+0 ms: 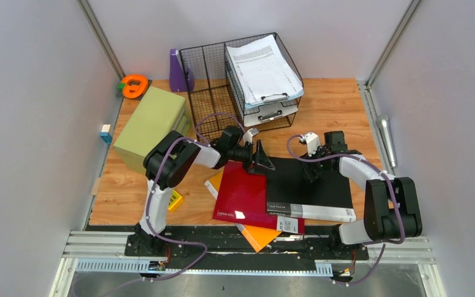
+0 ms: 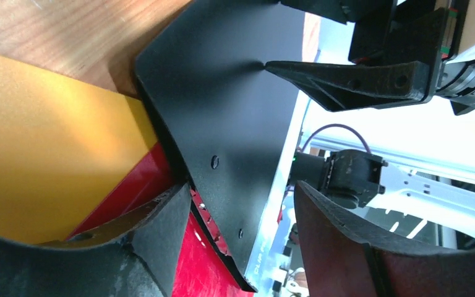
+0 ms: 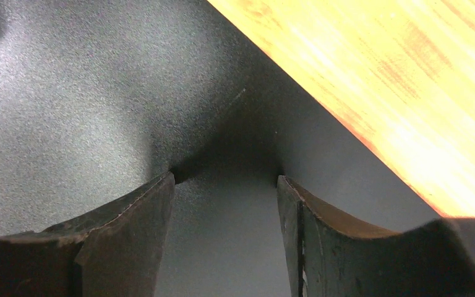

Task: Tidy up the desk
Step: Pick up the folder from the corner of the board.

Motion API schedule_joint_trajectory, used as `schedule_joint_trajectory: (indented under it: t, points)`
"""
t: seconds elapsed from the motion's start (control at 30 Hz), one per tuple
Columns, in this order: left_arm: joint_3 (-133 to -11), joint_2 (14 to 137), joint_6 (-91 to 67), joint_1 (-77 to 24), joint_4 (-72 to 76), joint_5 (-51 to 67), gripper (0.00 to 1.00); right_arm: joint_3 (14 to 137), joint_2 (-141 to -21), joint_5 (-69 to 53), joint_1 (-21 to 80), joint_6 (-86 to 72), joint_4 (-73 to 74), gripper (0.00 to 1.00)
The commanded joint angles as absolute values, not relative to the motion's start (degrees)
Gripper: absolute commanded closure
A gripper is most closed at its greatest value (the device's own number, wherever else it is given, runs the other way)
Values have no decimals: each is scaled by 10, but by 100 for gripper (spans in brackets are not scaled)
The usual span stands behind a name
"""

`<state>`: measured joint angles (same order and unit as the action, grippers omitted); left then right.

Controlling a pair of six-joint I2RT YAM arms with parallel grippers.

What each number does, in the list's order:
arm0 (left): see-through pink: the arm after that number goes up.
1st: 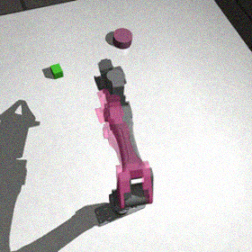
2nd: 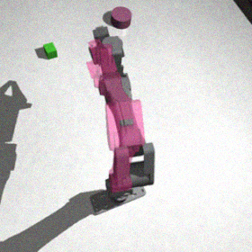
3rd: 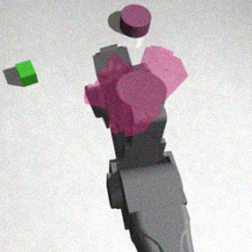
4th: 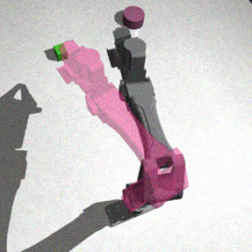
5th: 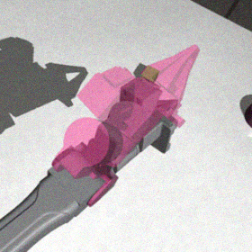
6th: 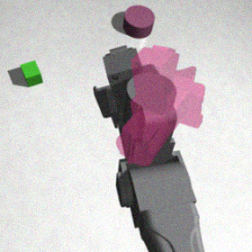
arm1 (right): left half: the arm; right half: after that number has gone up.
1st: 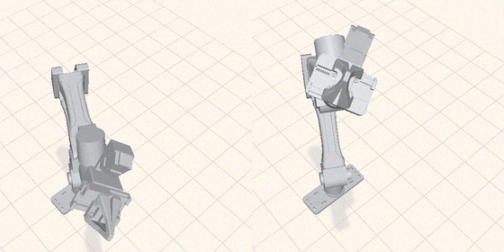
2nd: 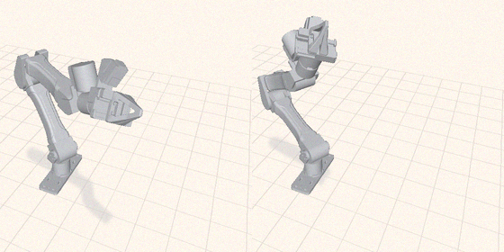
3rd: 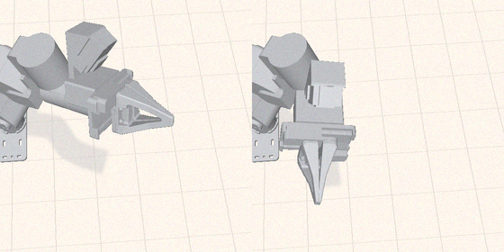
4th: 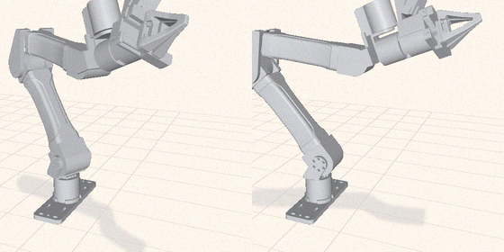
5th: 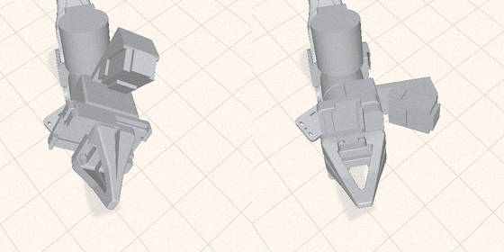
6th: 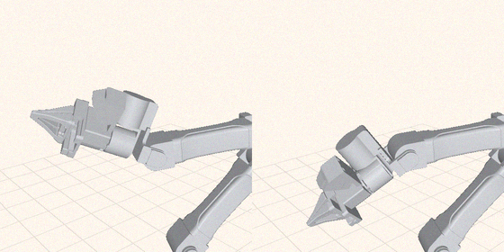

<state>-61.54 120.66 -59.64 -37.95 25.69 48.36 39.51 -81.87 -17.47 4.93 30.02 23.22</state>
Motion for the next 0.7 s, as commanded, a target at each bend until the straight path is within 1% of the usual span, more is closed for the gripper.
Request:
schedule_joint_trajectory:
  t: [0.0, 0.03, 0.1, 0.13, 0.23, 0.27, 0.37, 0.47, 0.5, 0.57, 0.67]
  points:
    - [-600, 1239, -657, -393, 360, 480, 35, 367, -857, -163, 61, 291, 288, 38]
    - [-600, 1238, -654, -393, 351, 477, 38, 367, -858, -162, 61, 291, 288, 39]
    - [-603, 1235, -640, -393, 334, 469, 50, 368, -858, -160, 62, 291, 289, 40]
    - [-603, 1235, -637, -393, 329, 466, 53, 368, -857, -159, 62, 290, 289, 40]
    - [-606, 1236, -624, -393, 307, 458, 65, 369, -855, -157, 62, 290, 288, 41]
    - [-606, 1237, -624, -393, 305, 457, 67, 369, -853, -157, 62, 290, 289, 41]
    - [-609, 1242, -621, -393, 298, 455, 80, 371, -848, -154, 62, 290, 292, 42]
    - [-617, 1244, -612, -393, 285, 456, 90, 374, -837, -153, 62, 290, 294, 42]
    - [-620, 1243, -607, -393, 278, 455, 96, 375, -833, -152, 62, 290, 296, 42]
    - [-625, 1242, -597, -392, 264, 454, 100, 379, -821, -151, 62, 291, 299, 42]
    - [-629, 1237, -581, -389, 238, 449, 100, 390, -803, -152, 61, 290, 308, 40]
